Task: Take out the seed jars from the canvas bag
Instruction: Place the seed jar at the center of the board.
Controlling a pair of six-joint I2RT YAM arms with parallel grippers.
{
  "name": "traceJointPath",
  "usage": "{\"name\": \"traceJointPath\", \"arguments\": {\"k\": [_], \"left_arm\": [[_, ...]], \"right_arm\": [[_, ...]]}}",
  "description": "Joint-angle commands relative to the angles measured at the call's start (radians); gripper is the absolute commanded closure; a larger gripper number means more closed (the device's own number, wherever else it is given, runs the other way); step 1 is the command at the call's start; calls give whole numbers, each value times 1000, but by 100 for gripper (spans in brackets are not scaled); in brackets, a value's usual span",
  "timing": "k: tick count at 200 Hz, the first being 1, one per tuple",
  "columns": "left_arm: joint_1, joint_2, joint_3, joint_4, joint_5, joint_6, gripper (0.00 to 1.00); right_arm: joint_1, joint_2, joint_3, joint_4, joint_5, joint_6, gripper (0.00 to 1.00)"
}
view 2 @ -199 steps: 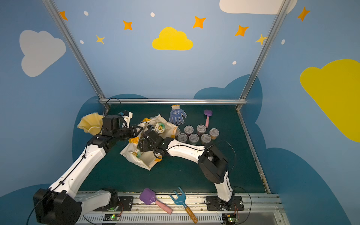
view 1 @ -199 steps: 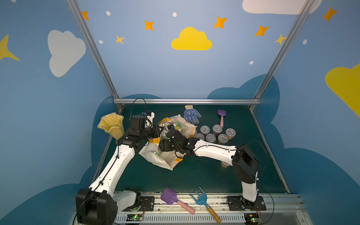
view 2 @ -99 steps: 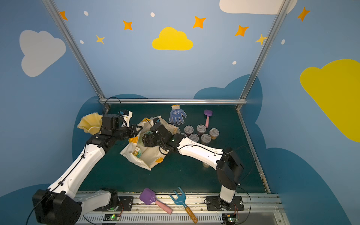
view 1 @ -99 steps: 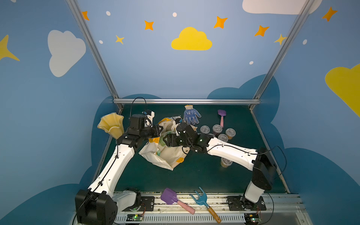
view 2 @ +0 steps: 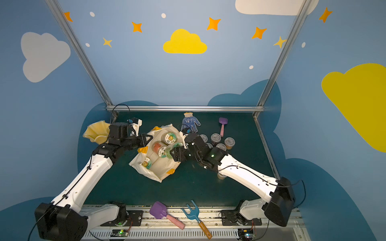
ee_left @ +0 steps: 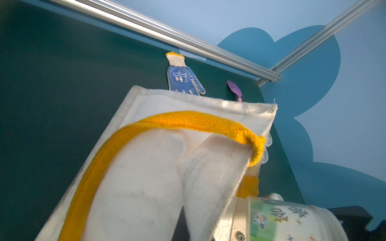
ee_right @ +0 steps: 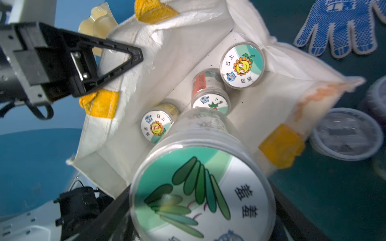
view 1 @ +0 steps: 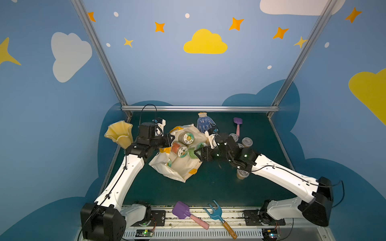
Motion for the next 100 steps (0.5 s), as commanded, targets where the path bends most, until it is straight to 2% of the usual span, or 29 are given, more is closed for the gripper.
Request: {"name": "traceJointPath", "arguments": {"k": [1, 54, 100], "left_arm": [[-2, -3, 17, 5, 0, 14, 95], [-2, -4, 3, 15, 2, 11, 95], [-2, -1, 3, 11, 3, 16, 95]], "right_arm": [[-13, -86, 2, -108, -12, -106, 28], [-68, -212, -47, -298, 48, -131, 28], [-133, -217, -110, -401, 115, -121, 28]]}}
